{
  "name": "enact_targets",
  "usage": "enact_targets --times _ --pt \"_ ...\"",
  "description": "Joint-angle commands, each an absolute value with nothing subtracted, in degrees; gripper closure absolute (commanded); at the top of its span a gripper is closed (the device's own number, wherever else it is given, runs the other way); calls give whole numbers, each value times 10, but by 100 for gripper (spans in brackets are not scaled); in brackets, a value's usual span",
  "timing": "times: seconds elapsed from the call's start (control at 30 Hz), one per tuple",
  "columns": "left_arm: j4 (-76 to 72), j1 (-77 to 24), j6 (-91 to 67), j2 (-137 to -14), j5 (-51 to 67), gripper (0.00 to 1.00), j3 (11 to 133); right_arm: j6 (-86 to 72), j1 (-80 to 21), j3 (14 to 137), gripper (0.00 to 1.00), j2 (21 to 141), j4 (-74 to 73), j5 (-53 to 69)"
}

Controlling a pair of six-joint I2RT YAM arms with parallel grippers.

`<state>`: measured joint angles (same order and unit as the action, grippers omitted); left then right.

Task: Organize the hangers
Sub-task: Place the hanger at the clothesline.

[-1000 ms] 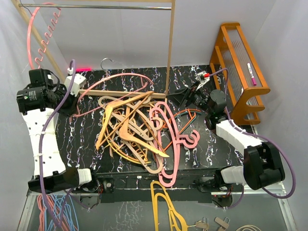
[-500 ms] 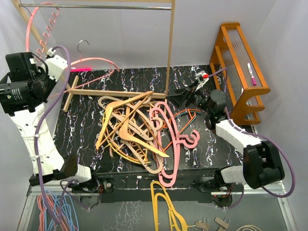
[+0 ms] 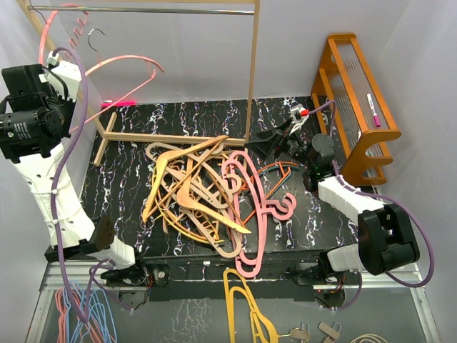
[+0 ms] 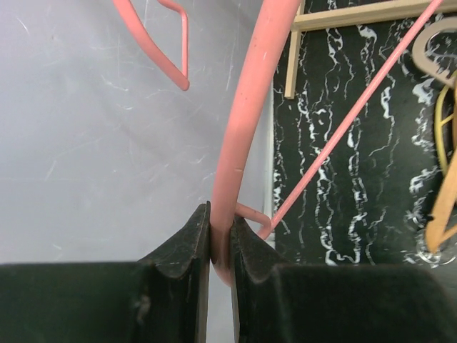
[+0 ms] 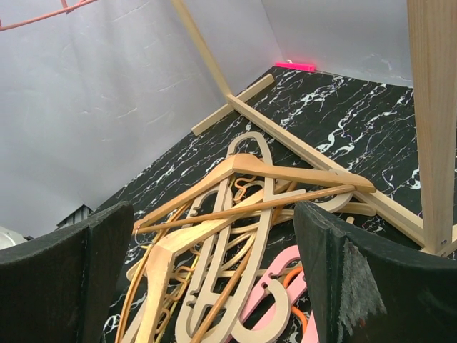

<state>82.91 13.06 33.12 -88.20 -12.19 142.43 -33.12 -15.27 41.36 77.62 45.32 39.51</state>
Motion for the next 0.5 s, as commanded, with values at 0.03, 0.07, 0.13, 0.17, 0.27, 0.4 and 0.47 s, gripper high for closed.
enact_targets --times 0.03,0.07,0.13,0.17,0.27,0.4,0.47 --pt "799 133 215 -853 -160 100 1433 -332 -154 412 1 776 497 403" --pt "785 133 207 -846 -185 100 1423 -332 -155 412 1 776 497 403" --pt "762 133 192 -828 -222 100 1398 -335 -155 411 1 777 502 403" --pt "753 138 187 -819 -227 100 1385 -336 -156 410 2 778 504 403" --pt "745 146 173 -811 -238 100 1375 -337 -157 410 1 779 505 405" --pt "746 146 177 -827 -229 100 1414 -336 -160 410 1 779 505 406" --pt "748 146 183 -834 -219 100 1426 -336 -161 411 1 780 505 405"
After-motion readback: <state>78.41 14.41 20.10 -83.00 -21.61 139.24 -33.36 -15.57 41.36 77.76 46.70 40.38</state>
